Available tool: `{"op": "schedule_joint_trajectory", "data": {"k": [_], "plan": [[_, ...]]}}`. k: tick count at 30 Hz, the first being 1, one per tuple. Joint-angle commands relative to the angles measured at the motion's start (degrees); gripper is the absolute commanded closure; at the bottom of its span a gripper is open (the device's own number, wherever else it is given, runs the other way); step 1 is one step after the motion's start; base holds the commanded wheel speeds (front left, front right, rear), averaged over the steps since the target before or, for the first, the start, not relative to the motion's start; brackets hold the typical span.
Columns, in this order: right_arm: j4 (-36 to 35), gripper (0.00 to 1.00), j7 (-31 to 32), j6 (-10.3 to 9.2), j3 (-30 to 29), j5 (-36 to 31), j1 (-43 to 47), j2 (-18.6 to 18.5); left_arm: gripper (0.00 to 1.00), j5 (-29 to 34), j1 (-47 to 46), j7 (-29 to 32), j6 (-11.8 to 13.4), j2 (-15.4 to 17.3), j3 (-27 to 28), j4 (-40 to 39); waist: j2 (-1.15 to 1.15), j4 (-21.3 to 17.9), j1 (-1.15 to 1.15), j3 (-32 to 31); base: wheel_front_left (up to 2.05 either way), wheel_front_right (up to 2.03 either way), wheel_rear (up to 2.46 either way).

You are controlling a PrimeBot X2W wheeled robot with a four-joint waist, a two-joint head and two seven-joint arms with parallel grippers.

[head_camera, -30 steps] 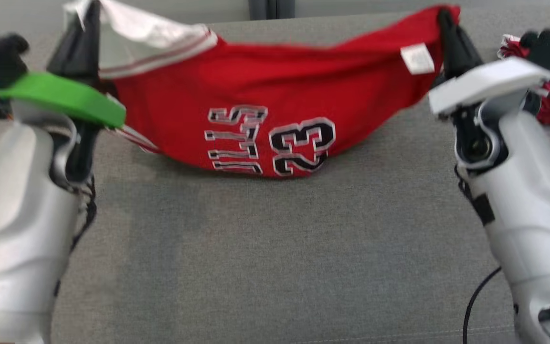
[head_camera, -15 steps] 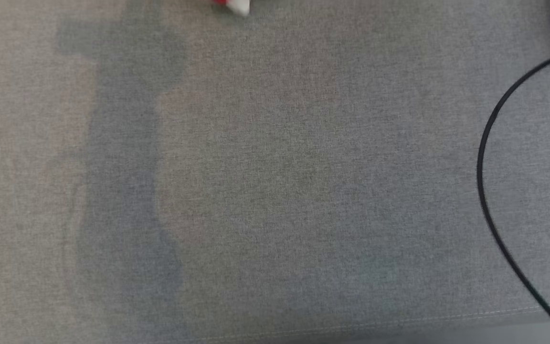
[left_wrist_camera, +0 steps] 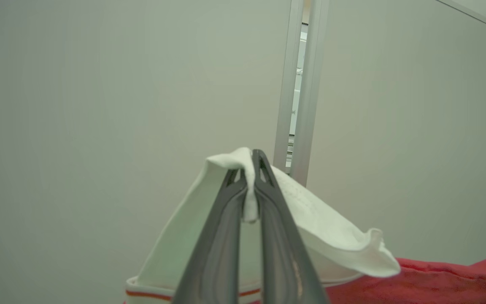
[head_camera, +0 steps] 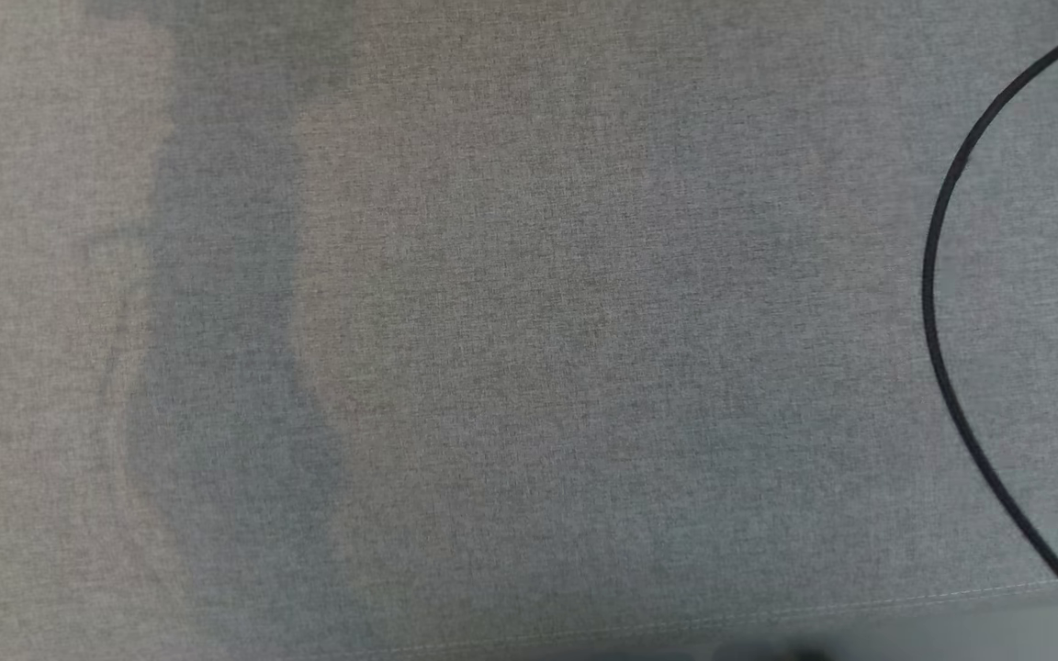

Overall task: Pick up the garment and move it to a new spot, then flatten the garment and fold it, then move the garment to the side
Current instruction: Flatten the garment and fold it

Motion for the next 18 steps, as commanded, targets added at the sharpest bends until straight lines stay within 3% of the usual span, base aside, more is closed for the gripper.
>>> {"op": "schedule_joint_trajectory", "data": {"k": [1,6,10,18], "plan": [[-0.64,1.00,-0.31,0.02,0.91,1.31,3.16,0.13,1.00,-0.59,3.23,-0.61,-0.15,0.73,-0.92,-0.84,0.00,-0.07,-0.01,0.10,0.00,0.00,0.00],[-6.40,1.00,-0.68,0.02,6.65,4.82,13.96,-0.01,1.00,-2.60,15.21,-1.49,-0.15,2.40,-2.36,-4.88,0.00,-0.16,-0.01,-2.49,0.00,0.00,0.00],[-12.76,1.00,-1.02,0.02,10.84,9.40,26.38,-2.19,1.00,-3.72,28.84,-1.56,-0.15,3.52,1.09,-10.96,0.00,-0.13,-0.01,-5.51,0.00,0.00,0.00],[-24.75,1.00,-2.59,0.02,16.02,16.32,51.09,-7.30,1.00,0.96,58.47,-1.53,3.03,-1.09,10.91,-26.33,0.00,0.73,-0.01,-12.05,0.00,0.00,0.00]]}}
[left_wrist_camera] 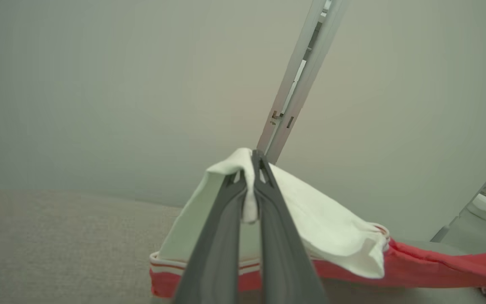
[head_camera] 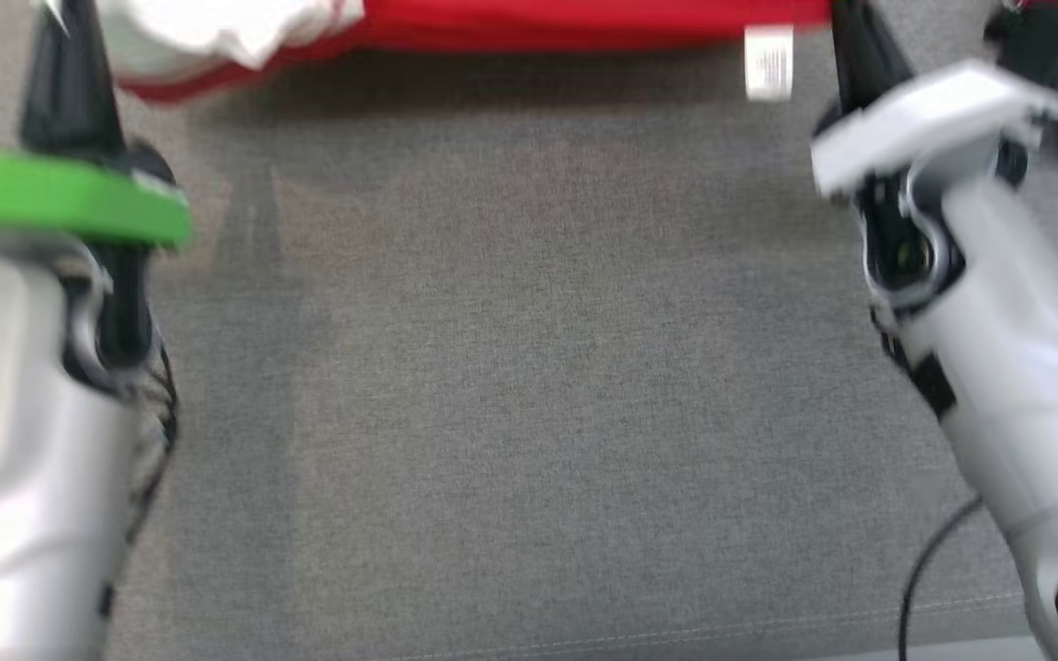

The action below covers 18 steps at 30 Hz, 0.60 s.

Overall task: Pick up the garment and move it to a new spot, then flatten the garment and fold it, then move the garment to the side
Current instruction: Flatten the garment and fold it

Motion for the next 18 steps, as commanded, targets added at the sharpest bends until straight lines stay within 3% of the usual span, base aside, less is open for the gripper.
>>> {"op": "schedule_joint_trajectory", "data": {"k": [1,5,9,18], "plan": [[-1.74,1.00,-0.79,0.02,0.54,-0.02,4.43,-1.50,1.00,1.10,4.80,-0.16,0.60,-0.83,1.41,-2.25,0.00,1.02,0.00,-4.12,0.00,0.00,0.00],[-6.19,1.00,-1.57,0.02,-0.67,2.89,16.69,-3.12,1.00,3.41,17.48,-0.16,1.73,-4.01,4.81,-7.28,0.00,1.63,0.00,-7.27,0.00,0.00,0.00],[-9.47,1.00,-2.00,0.01,-2.13,3.63,27.69,-4.41,1.00,5.01,29.21,-0.17,1.23,-6.93,6.70,-10.22,0.00,1.43,0.00,-10.42,0.00,0.00,0.00],[-14.35,1.00,-1.00,-0.02,-7.05,3.34,45.13,-5.04,1.00,8.64,46.38,-0.18,1.15,-10.98,6.95,-13.81,0.00,1.19,0.00,-14.83,0.00,0.00,0.00]]}}
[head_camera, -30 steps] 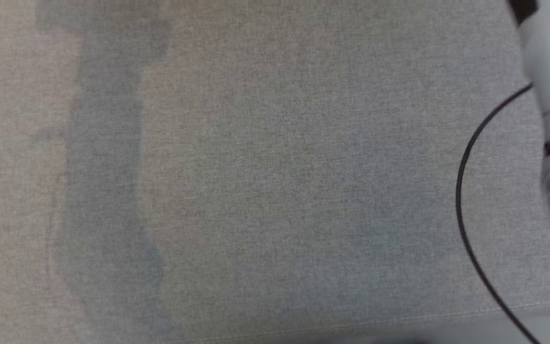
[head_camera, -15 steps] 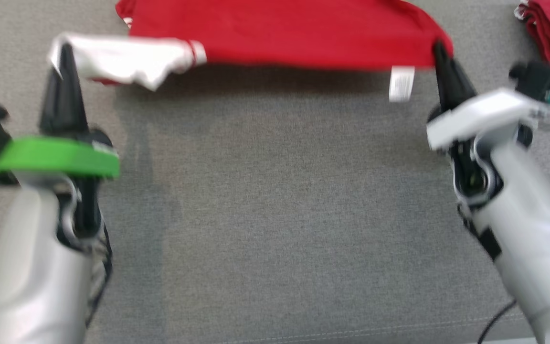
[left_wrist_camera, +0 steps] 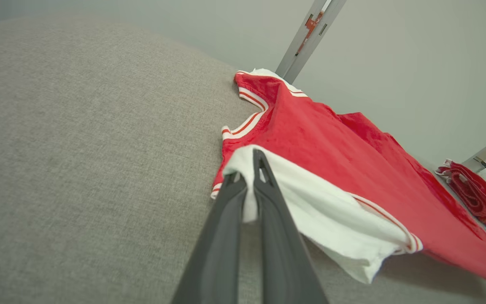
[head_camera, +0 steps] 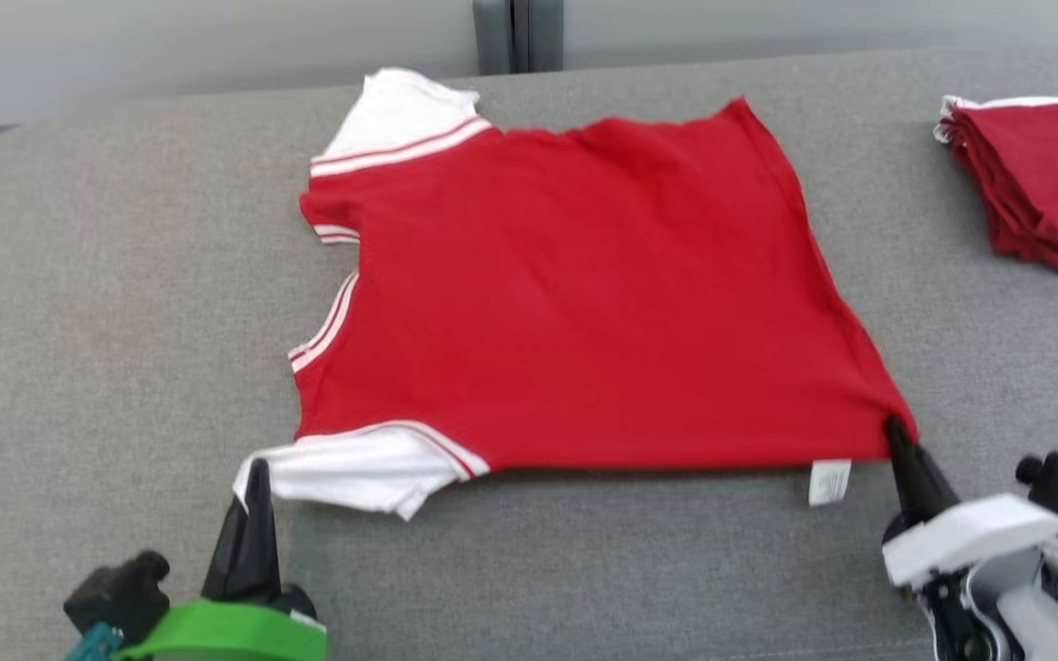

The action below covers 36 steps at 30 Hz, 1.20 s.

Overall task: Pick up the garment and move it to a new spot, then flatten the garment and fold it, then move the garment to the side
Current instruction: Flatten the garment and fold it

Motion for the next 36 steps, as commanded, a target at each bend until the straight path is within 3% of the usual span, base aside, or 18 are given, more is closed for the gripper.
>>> {"op": "schedule_joint_trajectory", "data": {"k": [1,8,18,27,36], "plan": [[-0.60,1.00,0.56,-0.08,-0.61,-0.76,2.31,0.04,1.00,0.52,1.90,-0.18,0.26,-0.02,0.68,-0.62,0.00,-0.07,0.00,-1.81,0.00,0.00,0.00],[-4.08,1.00,3.27,-0.08,-4.22,-3.80,9.06,2.34,1.00,2.78,6.69,-0.17,-0.56,-1.06,-1.28,-2.04,0.00,-0.40,0.00,-2.87,0.00,0.00,0.00],[-10.06,1.00,9.56,-0.04,-8.80,-7.69,9.42,6.05,1.00,5.93,2.68,0.05,-2.02,0.24,-4.47,-2.22,0.00,-0.69,0.00,-3.71,0.00,0.00,0.00],[-11.37,1.00,17.49,-0.03,-13.32,-7.80,3.27,9.80,1.00,6.14,-7.01,2.46,-2.94,2.44,-6.08,0.65,0.00,-1.31,0.00,-1.83,0.00,0.00,0.00],[-6.97,1.00,22.25,-0.03,-15.89,-12.08,-7.81,12.07,1.00,5.62,-20.17,3.37,-3.51,3.78,-7.11,11.15,0.00,-1.85,0.00,2.13,0.00,0.00,0.00]]}}
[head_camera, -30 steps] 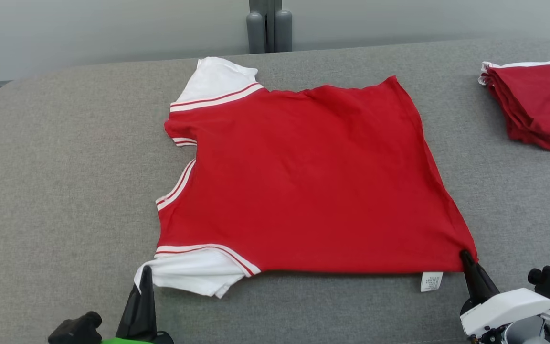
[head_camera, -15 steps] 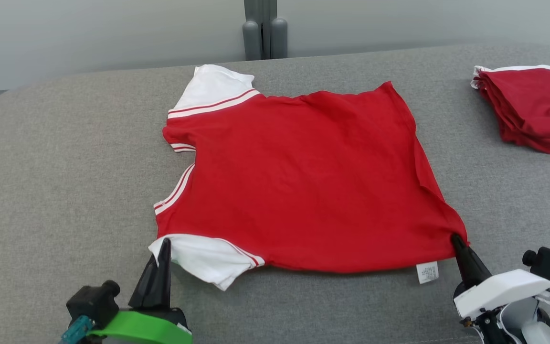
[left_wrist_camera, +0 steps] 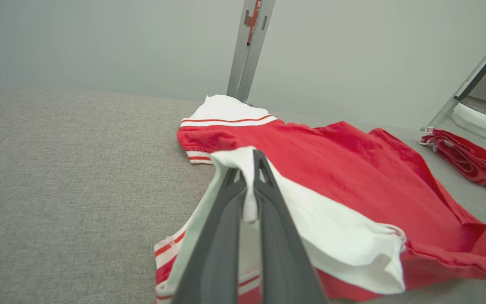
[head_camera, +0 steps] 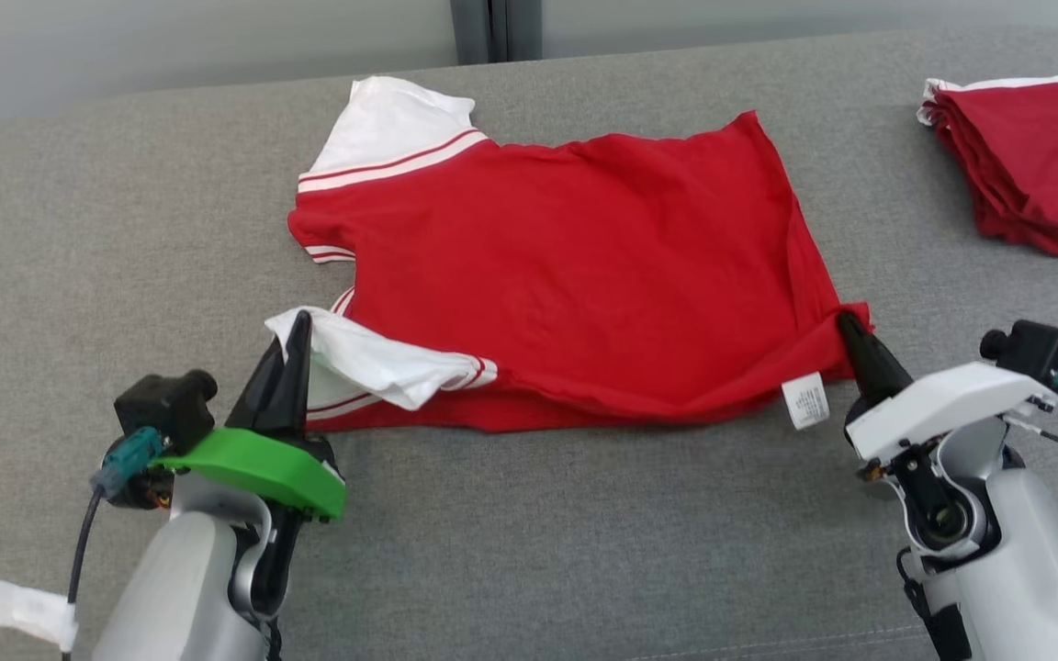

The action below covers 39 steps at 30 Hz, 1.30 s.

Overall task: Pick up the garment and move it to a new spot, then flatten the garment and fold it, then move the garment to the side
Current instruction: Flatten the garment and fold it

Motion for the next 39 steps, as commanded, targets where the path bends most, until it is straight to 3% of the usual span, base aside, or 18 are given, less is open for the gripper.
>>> {"op": "schedule_joint_trajectory", "data": {"k": [1,6,7,8,9,10,15,23,38,39], "plan": [[0.93,1.00,0.43,0.02,-0.42,-0.87,-1.71,0.16,1.00,-0.67,-2.32,-0.14,-0.08,0.40,-0.12,1.58,0.00,-0.29,0.00,1.26,0.00,0.00,0.00],[5.14,1.00,0.37,0.02,-0.66,-3.20,-6.89,0.78,1.00,-0.53,-7.79,-1.04,-0.38,0.35,-1.54,8.49,0.00,-0.55,0.00,2.30,0.00,0.00,0.00],[5.75,0.59,-0.07,0.02,-0.60,-3.83,-7.47,0.76,1.00,-0.30,-8.47,-1.19,-0.42,0.40,-1.97,9.50,0.00,-0.53,0.00,2.39,0.00,0.00,0.00],[6.33,0.00,-0.74,0.02,-0.10,-4.59,-8.09,0.67,0.86,0.09,-9.44,-1.48,-0.40,0.49,-2.54,10.65,0.00,-0.46,0.00,2.47,0.00,0.00,0.00],[6.68,0.00,-1.53,0.02,0.18,-5.18,-8.35,0.44,0.33,0.08,-10.01,-1.83,-0.40,0.41,-2.75,11.48,0.00,-0.38,0.00,2.46,0.00,0.00,0.00],[6.89,0.00,-2.65,0.02,0.71,-5.98,-8.56,-0.10,0.00,0.01,-10.51,-2.14,-0.42,0.23,-2.90,12.50,0.00,-0.25,0.00,2.38,0.00,0.00,0.00],[6.23,0.00,-8.27,0.01,5.69,-9.58,-5.59,-4.02,0.00,0.24,-9.77,-3.29,-0.51,0.68,-3.22,14.64,0.00,0.46,0.00,1.17,0.00,0.00,0.00],[8.09,0.00,-11.48,0.02,7.28,-11.59,-1.60,-8.68,0.00,-0.17,-2.94,-3.57,-0.53,1.69,-2.31,14.38,0.00,1.29,0.00,0.74,0.00,0.00,0.00],[20.58,0.00,-12.11,0.02,9.94,-14.32,-7.72,-6.87,0.00,-2.21,-5.37,-3.54,-0.52,0.16,-5.04,22.13,0.00,0.97,0.00,3.72,0.00,0.00,0.00],[21.65,0.41,-12.12,0.02,10.28,-13.83,-8.21,-6.44,0.07,-2.88,-5.91,-3.50,-0.52,-0.13,-5.66,22.69,0.00,1.02,0.00,3.90,0.00,0.00,0.00]]}}
